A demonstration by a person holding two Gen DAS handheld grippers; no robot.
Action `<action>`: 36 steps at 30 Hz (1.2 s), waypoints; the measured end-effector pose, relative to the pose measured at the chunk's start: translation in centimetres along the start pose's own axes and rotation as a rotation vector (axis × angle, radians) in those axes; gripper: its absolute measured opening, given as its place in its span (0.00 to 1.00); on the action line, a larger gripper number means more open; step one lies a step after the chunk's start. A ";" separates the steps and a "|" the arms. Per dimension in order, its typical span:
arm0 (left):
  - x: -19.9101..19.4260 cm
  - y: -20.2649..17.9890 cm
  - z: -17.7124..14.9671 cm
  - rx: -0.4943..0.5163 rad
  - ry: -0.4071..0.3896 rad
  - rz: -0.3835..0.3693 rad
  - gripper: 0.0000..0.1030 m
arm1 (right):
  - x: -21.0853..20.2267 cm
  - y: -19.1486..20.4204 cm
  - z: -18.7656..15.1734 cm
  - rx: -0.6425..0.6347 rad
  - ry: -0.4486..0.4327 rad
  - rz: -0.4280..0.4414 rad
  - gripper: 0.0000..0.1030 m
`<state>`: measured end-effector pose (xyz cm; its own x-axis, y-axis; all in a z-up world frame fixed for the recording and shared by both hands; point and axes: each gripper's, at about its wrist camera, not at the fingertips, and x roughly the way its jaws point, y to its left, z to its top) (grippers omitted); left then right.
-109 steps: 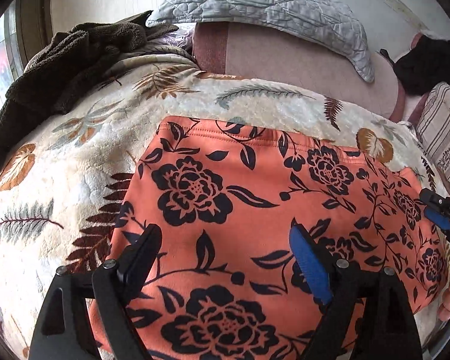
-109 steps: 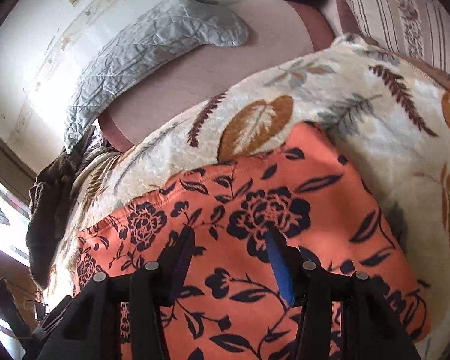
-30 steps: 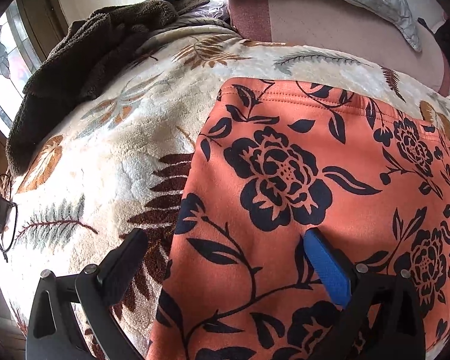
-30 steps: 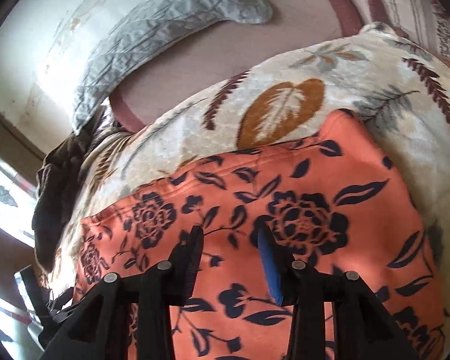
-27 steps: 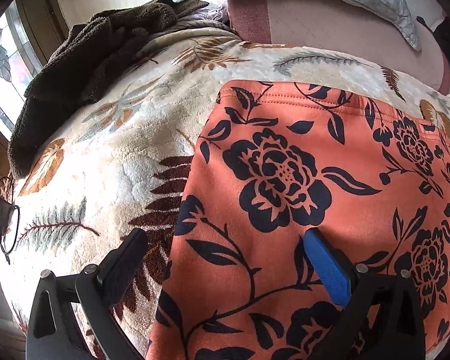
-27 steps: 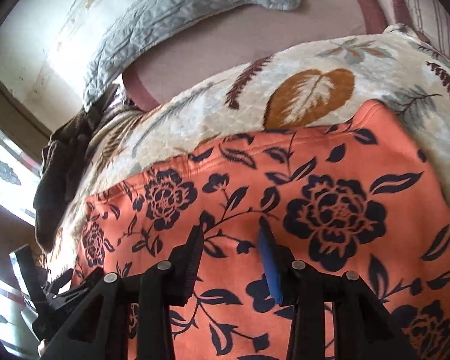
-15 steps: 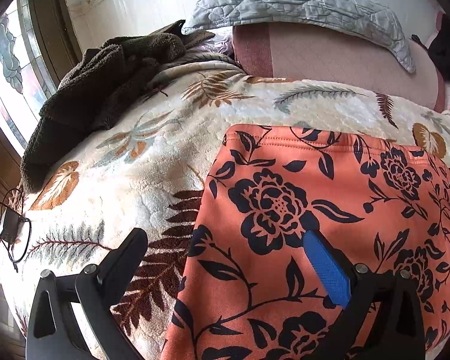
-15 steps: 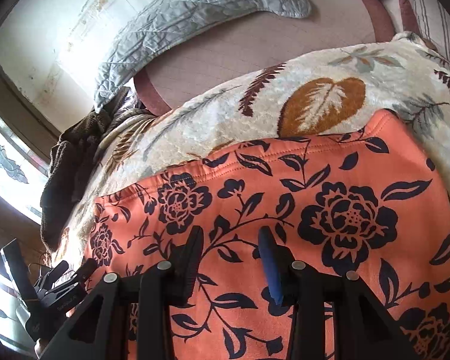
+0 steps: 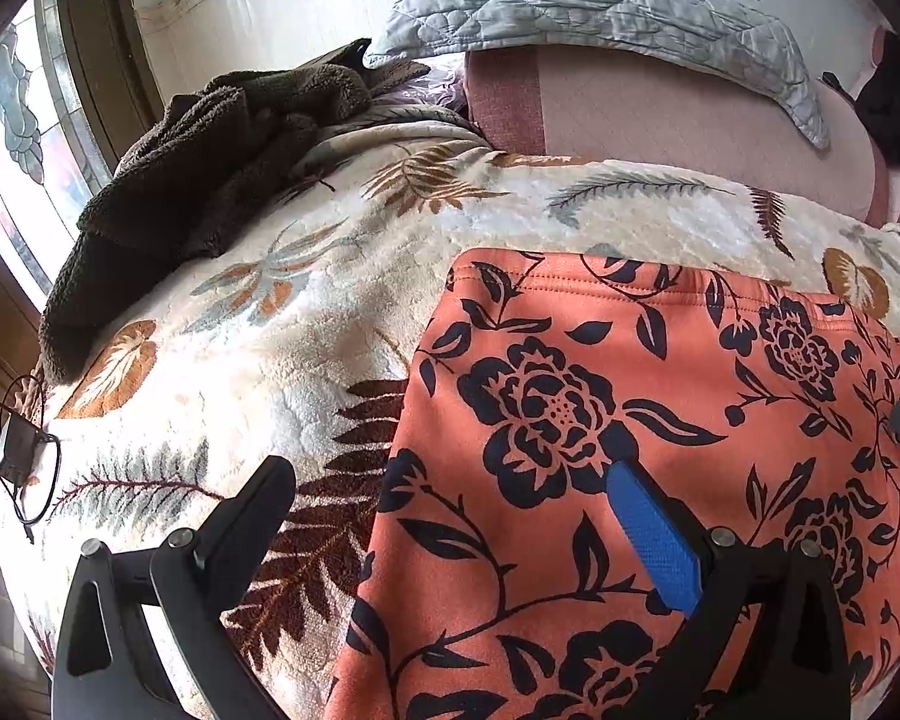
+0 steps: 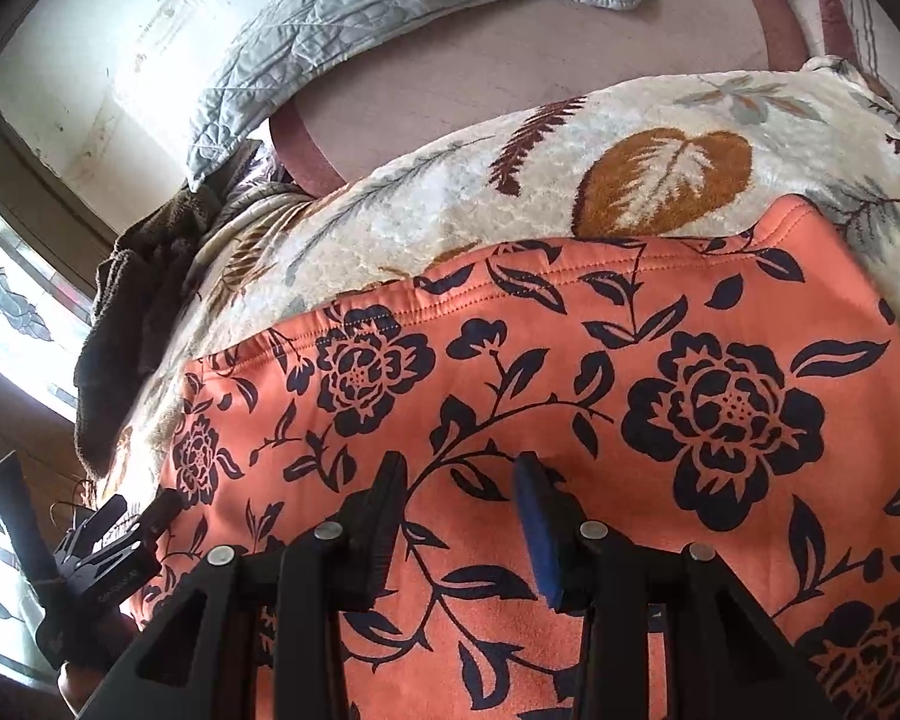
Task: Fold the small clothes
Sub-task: 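Press and smooth the folded orange shirt with both grippers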
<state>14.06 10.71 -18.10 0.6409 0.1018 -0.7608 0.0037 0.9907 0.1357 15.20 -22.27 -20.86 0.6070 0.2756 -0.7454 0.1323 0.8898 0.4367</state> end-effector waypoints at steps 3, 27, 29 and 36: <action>-0.1 0.1 0.0 0.000 -0.006 -0.001 1.00 | -2.0 -1.7 0.9 0.042 -0.086 -0.043 0.39; -0.3 0.2 0.0 -0.005 -0.019 -0.006 1.00 | -4.3 -10.4 2.1 0.346 -0.116 -0.253 0.47; -0.4 0.4 0.0 -0.008 -0.021 -0.006 1.00 | -4.9 -9.9 1.9 0.337 -0.142 -0.246 0.47; -0.8 0.6 -0.4 -0.004 -0.019 -0.007 1.00 | -7.7 -7.1 -0.1 0.264 -0.160 -0.161 0.47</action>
<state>13.18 11.21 -17.66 0.6555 0.0933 -0.7494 0.0051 0.9918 0.1280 9.50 -30.63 -18.26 0.6742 0.0608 -0.7361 0.4213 0.7869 0.4508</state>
